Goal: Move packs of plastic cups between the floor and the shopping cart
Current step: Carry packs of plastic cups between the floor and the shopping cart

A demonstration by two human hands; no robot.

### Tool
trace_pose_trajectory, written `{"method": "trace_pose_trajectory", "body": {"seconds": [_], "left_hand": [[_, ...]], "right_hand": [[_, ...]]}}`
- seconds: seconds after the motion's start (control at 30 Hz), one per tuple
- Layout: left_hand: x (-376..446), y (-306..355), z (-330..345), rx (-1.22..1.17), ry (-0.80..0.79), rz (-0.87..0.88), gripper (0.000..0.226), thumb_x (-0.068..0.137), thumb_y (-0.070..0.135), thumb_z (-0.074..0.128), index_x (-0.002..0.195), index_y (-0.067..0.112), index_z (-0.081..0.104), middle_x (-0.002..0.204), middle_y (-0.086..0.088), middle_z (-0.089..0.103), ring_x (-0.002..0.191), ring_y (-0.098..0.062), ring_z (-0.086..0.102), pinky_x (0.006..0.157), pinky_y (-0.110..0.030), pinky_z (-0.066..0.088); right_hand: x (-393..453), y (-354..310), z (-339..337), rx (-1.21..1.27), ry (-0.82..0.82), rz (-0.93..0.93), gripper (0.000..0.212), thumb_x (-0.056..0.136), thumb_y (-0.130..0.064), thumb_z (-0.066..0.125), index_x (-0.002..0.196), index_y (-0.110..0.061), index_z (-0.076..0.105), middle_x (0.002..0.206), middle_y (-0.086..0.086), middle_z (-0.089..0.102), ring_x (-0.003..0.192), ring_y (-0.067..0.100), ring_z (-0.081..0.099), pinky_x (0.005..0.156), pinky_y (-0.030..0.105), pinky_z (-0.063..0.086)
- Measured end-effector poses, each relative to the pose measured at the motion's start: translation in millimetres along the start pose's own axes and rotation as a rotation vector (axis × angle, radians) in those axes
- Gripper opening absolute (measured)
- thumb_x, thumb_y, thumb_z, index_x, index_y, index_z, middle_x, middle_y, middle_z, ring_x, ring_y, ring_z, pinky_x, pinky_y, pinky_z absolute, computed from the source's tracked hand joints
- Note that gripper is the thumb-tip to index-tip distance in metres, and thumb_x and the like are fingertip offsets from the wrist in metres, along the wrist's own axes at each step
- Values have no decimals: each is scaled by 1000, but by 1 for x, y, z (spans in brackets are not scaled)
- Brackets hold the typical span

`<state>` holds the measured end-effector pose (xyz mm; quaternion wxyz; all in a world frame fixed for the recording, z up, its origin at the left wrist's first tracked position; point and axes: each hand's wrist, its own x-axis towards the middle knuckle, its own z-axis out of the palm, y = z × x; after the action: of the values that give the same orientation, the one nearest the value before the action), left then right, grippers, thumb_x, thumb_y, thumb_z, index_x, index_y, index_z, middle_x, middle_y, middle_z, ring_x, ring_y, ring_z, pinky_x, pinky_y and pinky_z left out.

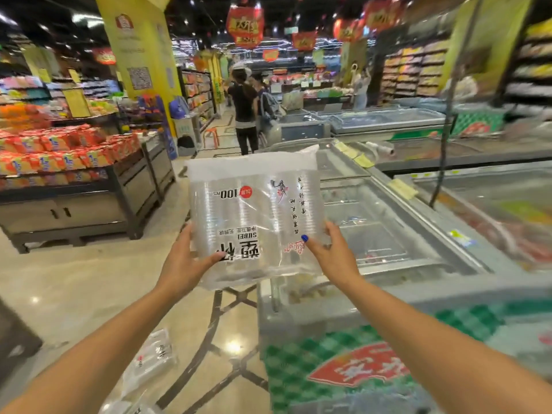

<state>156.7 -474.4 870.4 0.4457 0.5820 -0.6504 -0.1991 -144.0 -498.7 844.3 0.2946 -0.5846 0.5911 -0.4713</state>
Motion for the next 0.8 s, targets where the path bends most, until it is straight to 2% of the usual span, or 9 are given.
{"method": "trace_pose_trajectory", "body": {"seconds": [0.13,0.27,0.33,0.4,0.5,0.6,0.63,0.7,0.8], "left_hand": [[10,74,109,-59,-137,72,84,74,33,81,142,31,33,131,10,50,102,-16,60,91,-38,51],[3,151,227,-113,-306,154,101,67,47,79,150,22,26,147,1,42,129,-21,47,108,-42,39],[-8,190,288,-170,-368,197,101,62,48,77,147,20,31,139,7,46,127,-15,46,106,-36,39],[-23,235,348,-228,-437,233,96,63,43,80,145,20,34,133,10,48,121,-11,49,103,-33,41],[-50,303,434,-322,-534,315,82,72,25,82,139,28,35,128,23,47,111,4,53,98,-19,41],[-76,360,517,-358,-620,365,75,75,16,81,134,30,37,117,26,52,98,16,56,84,-3,40],[-86,378,541,-361,-648,383,78,75,21,82,139,26,38,124,20,54,107,8,57,89,-6,41],[-101,411,587,-315,-720,420,95,71,42,82,149,26,28,146,7,45,130,-11,48,108,-30,40],[-120,459,647,-288,-829,494,108,67,59,78,152,31,17,155,5,34,138,-16,38,114,-45,33]], "right_hand": [[-13,46,-120,-45,178,80,79,77,-67,64,142,-31,37,138,-12,51,105,16,65,94,41,48],[-48,93,-249,-98,363,132,51,85,-52,68,128,-33,47,123,-16,59,88,5,66,80,28,47],[-71,112,-314,-117,449,151,50,86,-47,68,129,-32,48,111,-21,60,79,-5,62,70,21,45],[-93,136,-377,-149,514,178,49,86,-50,67,128,-36,45,103,-29,58,79,-7,61,73,27,50],[-129,168,-466,-196,610,213,49,88,-53,63,129,-37,43,110,-20,61,90,5,64,66,28,51],[-169,195,-540,-207,736,266,54,88,-52,63,136,-34,43,115,-23,59,93,1,62,70,23,45],[-182,202,-564,-211,774,276,55,88,-53,64,135,-35,43,116,-25,58,96,1,62,75,26,46],[-206,215,-609,-232,844,302,58,86,-56,64,135,-37,41,125,-22,56,106,7,61,84,31,48],[-237,235,-664,-244,941,376,69,83,-61,62,141,-32,37,130,-20,52,110,13,59,85,32,46]]}}
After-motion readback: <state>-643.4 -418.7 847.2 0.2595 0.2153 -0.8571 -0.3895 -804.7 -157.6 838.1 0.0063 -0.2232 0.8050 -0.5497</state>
